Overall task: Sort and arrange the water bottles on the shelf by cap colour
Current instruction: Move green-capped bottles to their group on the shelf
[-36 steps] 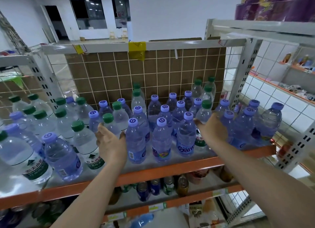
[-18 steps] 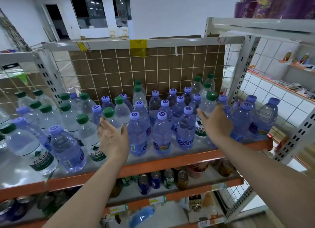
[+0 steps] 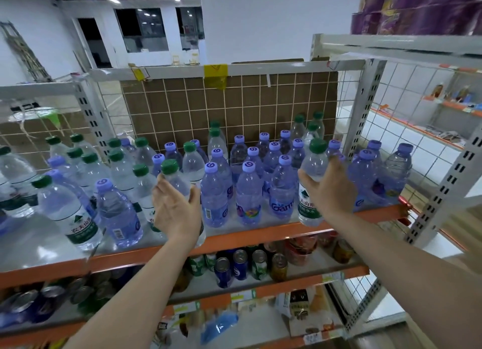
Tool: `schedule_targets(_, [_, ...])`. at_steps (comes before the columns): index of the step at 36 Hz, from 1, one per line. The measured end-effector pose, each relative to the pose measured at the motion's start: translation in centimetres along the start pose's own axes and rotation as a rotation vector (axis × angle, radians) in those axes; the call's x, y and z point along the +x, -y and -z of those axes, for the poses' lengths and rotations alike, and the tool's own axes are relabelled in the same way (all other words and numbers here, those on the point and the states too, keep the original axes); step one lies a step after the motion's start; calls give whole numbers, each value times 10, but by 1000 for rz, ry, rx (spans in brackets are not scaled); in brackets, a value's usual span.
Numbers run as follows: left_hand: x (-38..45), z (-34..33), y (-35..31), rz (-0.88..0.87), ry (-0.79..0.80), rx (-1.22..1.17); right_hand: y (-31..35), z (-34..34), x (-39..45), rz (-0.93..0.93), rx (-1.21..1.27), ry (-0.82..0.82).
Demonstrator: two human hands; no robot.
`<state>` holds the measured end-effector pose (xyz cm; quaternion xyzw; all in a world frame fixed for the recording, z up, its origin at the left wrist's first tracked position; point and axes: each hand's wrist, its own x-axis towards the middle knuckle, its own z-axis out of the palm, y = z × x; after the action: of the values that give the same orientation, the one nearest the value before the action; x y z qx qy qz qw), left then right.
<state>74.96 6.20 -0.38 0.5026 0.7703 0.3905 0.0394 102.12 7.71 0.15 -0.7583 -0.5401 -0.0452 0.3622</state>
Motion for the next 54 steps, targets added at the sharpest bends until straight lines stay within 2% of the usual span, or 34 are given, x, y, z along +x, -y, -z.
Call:
schedule_targets(8, [-14,14,11,-12,22,28,33,-18,-28,96,154,92])
schedule_targets(17, [-11,55,50,-72,23,37,107,-42,-65,238,215,236])
schedule_targets(25, [16,104,117,-59,3,71,189,-67,-114,338,234,271])
schedule_targets(32, [48,161,197,-47,74,122,273,-87,-176,345,255,321])
schedule_targets(41, [94,228,287,-62,64,105,379,-111,-245,380,260,326])
schedule_targets(54, [187,247,349,-104,74,11,485,-175,-259,368,350,441])
